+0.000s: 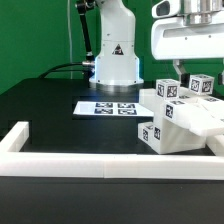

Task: Assemble chair

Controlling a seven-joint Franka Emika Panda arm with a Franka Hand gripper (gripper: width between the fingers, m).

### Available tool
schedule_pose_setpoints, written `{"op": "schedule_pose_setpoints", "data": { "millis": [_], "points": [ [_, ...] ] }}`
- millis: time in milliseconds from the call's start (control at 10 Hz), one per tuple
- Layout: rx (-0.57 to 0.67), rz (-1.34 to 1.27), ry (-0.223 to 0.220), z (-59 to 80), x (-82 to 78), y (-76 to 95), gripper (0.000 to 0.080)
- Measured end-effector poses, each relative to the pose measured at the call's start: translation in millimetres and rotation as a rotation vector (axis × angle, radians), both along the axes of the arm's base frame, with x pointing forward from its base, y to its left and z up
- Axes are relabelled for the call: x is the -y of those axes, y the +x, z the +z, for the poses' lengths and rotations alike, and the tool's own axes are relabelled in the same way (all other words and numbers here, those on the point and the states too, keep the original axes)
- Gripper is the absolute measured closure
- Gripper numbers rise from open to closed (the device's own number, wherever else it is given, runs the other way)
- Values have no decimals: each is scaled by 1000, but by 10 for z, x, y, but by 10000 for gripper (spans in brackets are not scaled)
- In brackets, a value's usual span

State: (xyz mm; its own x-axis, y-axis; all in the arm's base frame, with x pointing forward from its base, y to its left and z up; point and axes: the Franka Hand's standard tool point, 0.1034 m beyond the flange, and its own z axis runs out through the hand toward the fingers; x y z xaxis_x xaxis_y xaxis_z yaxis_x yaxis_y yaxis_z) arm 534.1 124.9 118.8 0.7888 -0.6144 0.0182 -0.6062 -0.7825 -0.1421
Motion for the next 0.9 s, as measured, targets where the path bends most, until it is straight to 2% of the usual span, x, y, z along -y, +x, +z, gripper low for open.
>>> {"op": "schedule_pose_setpoints", "data": {
  "millis": [600,900],
  "points": [
    [43,523,-91,21,-16,25,150],
    [56,677,-109,11,-4,17,150]
  ]
}}
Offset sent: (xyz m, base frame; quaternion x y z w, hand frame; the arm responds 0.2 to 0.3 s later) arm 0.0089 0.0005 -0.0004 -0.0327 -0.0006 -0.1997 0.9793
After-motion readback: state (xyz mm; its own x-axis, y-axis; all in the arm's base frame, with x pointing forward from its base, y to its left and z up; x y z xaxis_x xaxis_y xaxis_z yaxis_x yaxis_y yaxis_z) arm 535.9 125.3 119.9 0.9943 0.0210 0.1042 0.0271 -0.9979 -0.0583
